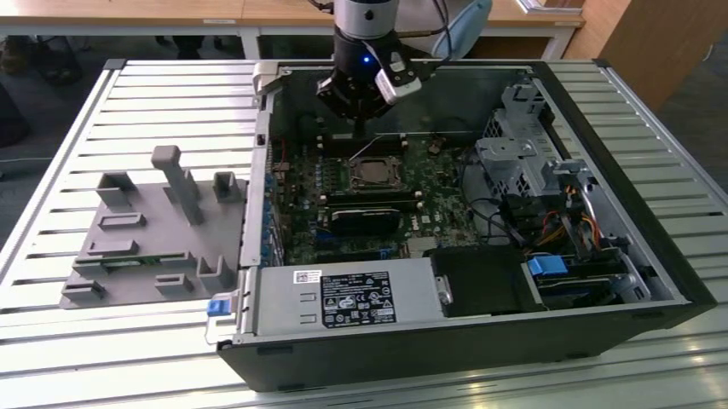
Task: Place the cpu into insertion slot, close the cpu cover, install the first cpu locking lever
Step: 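Close the cpu cover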
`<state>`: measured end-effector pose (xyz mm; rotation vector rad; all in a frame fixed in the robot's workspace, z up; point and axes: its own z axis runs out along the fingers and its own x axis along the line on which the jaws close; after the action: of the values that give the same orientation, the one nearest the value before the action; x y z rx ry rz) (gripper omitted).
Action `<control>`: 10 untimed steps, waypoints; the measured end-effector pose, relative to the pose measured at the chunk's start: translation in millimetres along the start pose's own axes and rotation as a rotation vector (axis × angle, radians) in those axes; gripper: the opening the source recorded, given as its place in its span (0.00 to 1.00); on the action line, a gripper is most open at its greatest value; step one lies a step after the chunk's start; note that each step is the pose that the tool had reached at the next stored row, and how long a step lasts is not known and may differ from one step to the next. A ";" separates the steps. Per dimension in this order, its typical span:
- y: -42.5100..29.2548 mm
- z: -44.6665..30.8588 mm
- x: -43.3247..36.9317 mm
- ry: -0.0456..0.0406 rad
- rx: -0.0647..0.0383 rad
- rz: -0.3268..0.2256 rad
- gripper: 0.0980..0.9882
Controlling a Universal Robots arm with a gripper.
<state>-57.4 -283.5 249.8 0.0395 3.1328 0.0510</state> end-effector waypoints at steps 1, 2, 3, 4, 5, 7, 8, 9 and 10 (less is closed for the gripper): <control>-0.2 0.5 -0.1 0.0001 -0.005 0.000 0.01; -0.5 1.2 -0.1 0.0002 -0.011 0.000 0.01; -0.8 2.0 -0.1 -0.0002 -0.017 0.000 0.01; -0.8 2.9 -0.1 -0.0009 -0.020 0.000 0.01; -0.9 3.9 -0.2 -0.0013 -0.021 0.000 0.01; -1.0 5.8 -0.5 -0.0018 -0.024 0.000 0.01; -1.0 6.5 -0.7 -0.0022 -0.026 0.000 0.01; -1.1 6.7 -1.0 -0.0021 -0.032 0.000 0.01; -1.1 7.0 -1.3 -0.0021 -0.041 0.000 0.01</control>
<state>-56.0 -284.4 242.8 0.0395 3.1285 0.1153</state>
